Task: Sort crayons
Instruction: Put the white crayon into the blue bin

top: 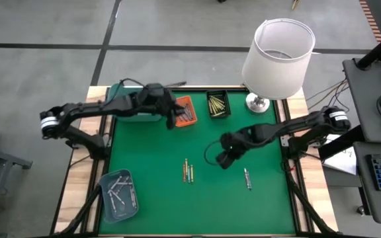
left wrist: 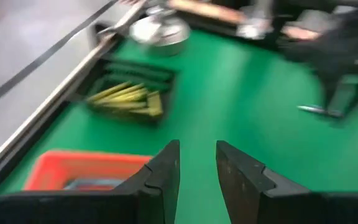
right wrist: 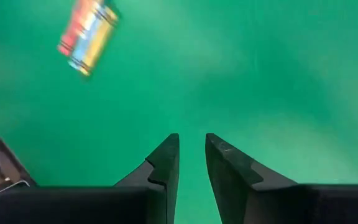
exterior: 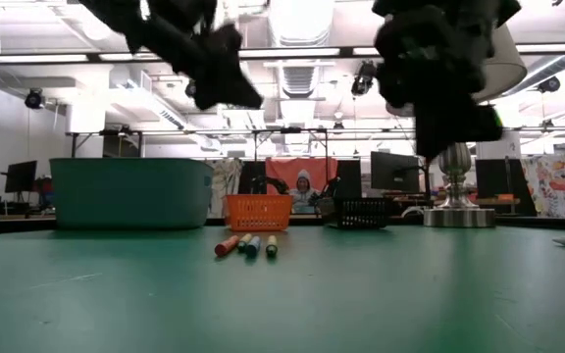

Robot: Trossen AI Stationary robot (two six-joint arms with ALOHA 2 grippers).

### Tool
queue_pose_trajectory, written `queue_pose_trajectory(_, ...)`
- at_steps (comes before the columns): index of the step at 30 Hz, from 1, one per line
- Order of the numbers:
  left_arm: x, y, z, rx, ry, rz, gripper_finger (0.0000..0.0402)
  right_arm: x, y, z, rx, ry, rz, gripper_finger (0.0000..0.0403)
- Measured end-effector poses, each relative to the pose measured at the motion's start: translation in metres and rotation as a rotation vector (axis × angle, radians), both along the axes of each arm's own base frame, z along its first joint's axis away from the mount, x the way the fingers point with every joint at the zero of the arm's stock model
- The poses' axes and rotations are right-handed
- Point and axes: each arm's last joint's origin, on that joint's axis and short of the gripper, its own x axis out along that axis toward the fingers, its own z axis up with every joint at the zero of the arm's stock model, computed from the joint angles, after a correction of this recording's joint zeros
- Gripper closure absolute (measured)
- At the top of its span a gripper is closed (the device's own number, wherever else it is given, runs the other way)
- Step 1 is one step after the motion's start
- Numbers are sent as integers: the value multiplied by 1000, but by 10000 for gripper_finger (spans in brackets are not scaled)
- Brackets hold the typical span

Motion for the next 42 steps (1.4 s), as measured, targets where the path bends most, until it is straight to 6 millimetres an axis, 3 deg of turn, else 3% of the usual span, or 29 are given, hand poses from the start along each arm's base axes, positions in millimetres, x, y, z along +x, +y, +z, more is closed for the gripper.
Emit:
queue_pose_trajectory(7, -5, -62, 26, 61, -137, -209, 315, -17, 49, -12, 80, 209, -90, 330)
queue_pose_trajectory(12, -14, -96, 23, 71, -227, -325, 315, -35, 71, -16, 49, 338, -152, 330)
queue_pose_trajectory(18, -29, -123, 6, 27, -328, -409, 315, -51, 82, -21, -33, 448, -226, 330)
queue_pose_trajectory(28, -49, -131, -1, 0, -418, -350, 316, -44, 86, -44, -112, 519, -202, 330)
queue_pose_trajectory(42, -46, -132, 0, -4, -415, -354, 316, -35, 88, -49, -171, 522, -182, 330)
